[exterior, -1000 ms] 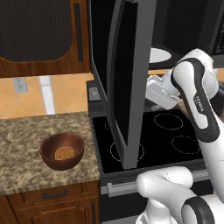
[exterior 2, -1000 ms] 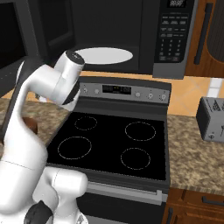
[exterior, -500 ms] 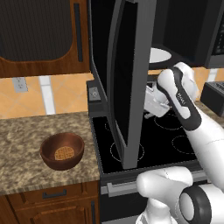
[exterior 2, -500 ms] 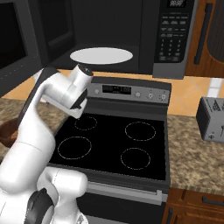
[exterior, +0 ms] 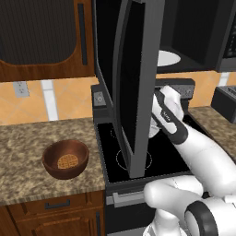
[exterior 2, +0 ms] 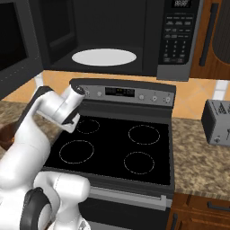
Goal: Open the microwave, place the bowl with waffle inside the microwave, then close the microwave door and turn it on.
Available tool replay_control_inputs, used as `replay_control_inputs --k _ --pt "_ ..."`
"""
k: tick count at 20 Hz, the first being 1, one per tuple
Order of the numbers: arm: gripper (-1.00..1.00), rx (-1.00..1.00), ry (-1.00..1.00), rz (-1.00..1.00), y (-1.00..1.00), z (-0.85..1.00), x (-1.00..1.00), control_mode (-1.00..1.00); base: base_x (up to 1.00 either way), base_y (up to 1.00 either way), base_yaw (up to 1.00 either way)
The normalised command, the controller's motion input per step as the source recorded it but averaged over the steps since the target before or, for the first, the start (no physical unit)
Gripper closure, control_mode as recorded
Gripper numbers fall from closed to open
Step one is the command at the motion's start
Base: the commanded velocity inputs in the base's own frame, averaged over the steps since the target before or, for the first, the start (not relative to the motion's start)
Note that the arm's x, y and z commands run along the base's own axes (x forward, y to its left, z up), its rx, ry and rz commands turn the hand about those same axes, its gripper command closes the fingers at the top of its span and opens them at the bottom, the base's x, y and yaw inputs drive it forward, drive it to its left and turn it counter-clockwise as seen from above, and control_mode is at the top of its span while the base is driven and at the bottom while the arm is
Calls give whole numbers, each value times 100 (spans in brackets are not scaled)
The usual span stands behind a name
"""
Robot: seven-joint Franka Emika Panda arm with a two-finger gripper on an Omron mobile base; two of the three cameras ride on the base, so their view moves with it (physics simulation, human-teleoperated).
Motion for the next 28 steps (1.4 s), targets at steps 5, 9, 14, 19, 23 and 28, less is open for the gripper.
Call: replay_control_inputs --k 5,9,14,19,23,28 --pt "-100 0 6 0 61 -68 49 -100 0 0 0" --pt "-100 0 0 0 59 -42 26 -100 0 0 0" --pt "-100 0 0 0 55 -20 22 -100 0 0 0" --pt "-100 1 0 0 33 -1 8 -100 0 0 0" --pt "-100 0 0 0 36 -7 6 -100 0 0 0" --pt "-100 0 0 0 43 -28 20 -100 0 0 0"
